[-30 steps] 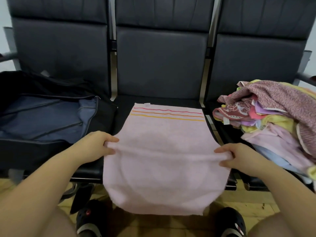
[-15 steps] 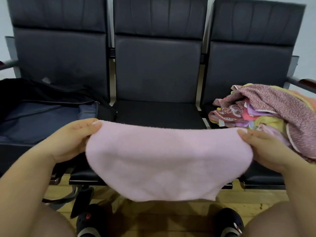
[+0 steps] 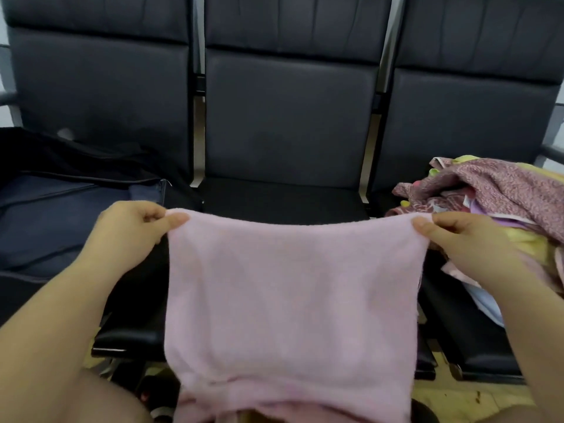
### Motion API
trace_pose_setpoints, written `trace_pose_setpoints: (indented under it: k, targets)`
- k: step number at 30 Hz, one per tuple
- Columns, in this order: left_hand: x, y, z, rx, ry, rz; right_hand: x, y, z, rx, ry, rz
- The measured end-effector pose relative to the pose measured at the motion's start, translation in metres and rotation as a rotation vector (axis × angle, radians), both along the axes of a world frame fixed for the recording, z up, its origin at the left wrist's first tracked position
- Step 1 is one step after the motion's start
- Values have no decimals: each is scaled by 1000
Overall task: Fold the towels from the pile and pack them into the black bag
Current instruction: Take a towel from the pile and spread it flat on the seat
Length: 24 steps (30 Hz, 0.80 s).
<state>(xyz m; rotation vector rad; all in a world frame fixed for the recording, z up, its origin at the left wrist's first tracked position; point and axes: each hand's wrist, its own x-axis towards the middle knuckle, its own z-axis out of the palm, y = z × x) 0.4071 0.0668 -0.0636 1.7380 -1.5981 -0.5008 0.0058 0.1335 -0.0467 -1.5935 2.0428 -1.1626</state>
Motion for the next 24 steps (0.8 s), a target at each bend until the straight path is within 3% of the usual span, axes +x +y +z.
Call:
trace_pose_setpoints:
  k: [3,6,8,10,13,17,21,24]
  targets:
    - [-7,-19,-8,98,0,-12,0,-20,-20,69,32,-47]
    - [-17,-39,-16,183,192,-2,0,-35,-39,92,-32,-81]
    - [-26,-51,-19,173,310,6,-1,-44,-46,83,-140,-98]
    - [-37,-57,-26,122,345,17,-4,-53,-53,24,-124,-131]
    - [-53,-58,-41,5,100,51,3,-64,-56,-72,-26,-190]
    - [-72,-60,-55,26,51,-26,16,-82,-63,-55,115,-134]
    - [-92,-59,-70,315,-87,-329,29,-90,-79,283,71,126]
    - [-97,-47,-76,481,-376,-450,33,-87,-82,544,174,192]
